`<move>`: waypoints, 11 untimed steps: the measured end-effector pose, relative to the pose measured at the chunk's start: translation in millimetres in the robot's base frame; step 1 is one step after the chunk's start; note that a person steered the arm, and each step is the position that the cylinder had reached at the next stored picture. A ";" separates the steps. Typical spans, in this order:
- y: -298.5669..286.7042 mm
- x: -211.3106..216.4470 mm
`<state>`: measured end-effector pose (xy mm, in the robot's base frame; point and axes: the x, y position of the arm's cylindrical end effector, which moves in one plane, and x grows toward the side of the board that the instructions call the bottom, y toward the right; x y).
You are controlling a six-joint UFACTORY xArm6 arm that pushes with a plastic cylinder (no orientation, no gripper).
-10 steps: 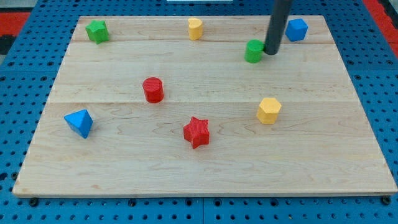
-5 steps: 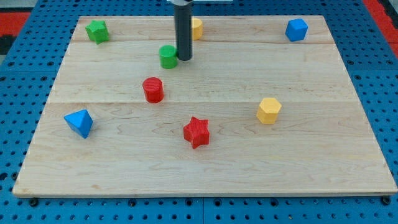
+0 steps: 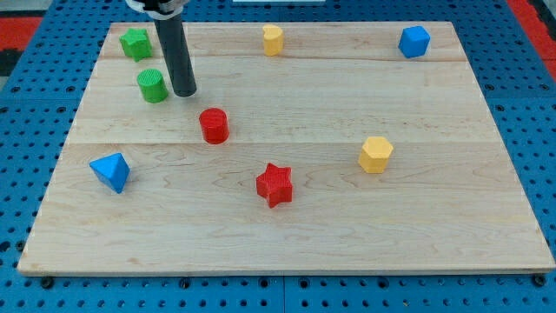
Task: Slide the green circle to the green star
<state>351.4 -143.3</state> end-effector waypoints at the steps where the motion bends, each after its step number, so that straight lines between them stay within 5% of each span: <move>1: -28.1 15.4; 11: -68.5 -4.0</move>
<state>347.3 -211.8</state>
